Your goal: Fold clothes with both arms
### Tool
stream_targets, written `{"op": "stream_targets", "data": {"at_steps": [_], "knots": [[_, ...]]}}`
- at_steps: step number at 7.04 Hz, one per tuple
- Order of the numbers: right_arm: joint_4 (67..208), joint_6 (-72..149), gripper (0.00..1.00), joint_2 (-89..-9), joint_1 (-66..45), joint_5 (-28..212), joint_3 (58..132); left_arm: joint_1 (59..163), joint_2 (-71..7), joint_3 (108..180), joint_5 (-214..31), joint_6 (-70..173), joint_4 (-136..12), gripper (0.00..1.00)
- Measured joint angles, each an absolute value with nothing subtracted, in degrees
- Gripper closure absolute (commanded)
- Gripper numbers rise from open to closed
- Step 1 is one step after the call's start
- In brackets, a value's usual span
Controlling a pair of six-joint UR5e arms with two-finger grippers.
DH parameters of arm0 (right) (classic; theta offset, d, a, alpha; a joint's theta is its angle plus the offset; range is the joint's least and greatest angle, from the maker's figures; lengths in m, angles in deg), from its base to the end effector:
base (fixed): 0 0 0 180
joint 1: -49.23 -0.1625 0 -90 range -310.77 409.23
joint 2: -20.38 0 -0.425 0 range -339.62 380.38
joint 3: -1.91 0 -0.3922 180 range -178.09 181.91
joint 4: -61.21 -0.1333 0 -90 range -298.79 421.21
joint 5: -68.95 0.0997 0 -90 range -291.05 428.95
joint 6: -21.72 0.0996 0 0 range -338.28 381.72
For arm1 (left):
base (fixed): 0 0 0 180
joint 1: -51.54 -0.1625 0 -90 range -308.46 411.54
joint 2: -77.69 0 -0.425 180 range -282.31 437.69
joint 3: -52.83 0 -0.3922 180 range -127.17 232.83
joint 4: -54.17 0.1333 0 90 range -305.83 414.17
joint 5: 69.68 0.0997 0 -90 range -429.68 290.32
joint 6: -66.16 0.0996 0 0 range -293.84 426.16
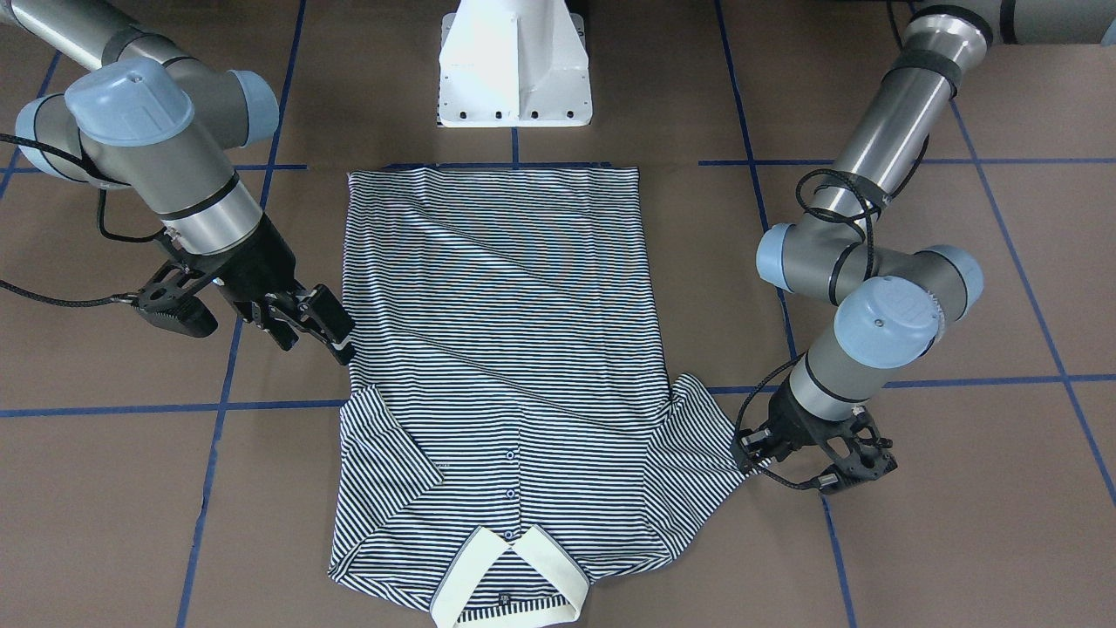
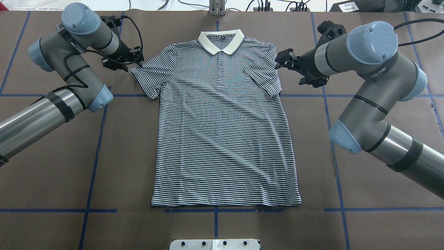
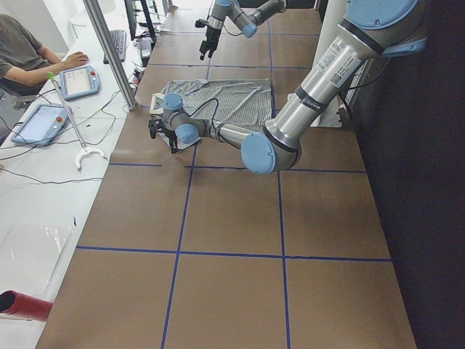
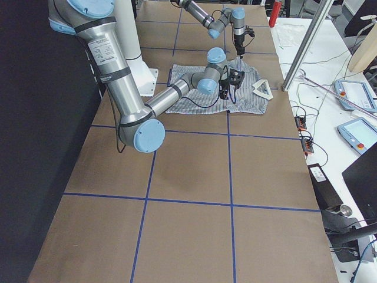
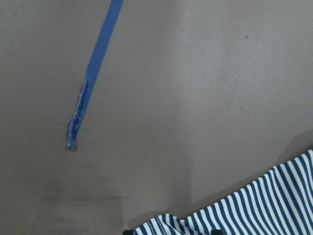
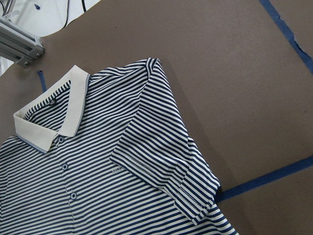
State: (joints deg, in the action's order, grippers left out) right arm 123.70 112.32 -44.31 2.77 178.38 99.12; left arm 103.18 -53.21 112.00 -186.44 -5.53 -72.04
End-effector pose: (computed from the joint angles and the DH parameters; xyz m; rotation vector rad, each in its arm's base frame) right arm -0.3707 -0.5355 0.2964 0.1227 -1.0897 0.5615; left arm 0.4256 -0.6803 0.4046 0.0932 0.9061 -0.3527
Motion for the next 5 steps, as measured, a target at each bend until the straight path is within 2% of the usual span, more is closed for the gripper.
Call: {"op": "stream_targets", "data": {"at_steps": [2,3,5], "knots": [[123.70,112.34,0.00,-44.05,2.85,178.38,99.12,102.63,-53.07,111.76,-186.36,-5.54,-72.14,0.48],[123.70,112.34,0.00,-44.00,2.88,178.38,99.11,102.50,-52.95,111.73,-186.19,-5.52,-72.28,0.58],[123.70,112.40,0.00,-43.90,2.90,178.38,99.29,102.49,-52.79,111.72,-185.30,-5.55,-72.52,1.00]]}}
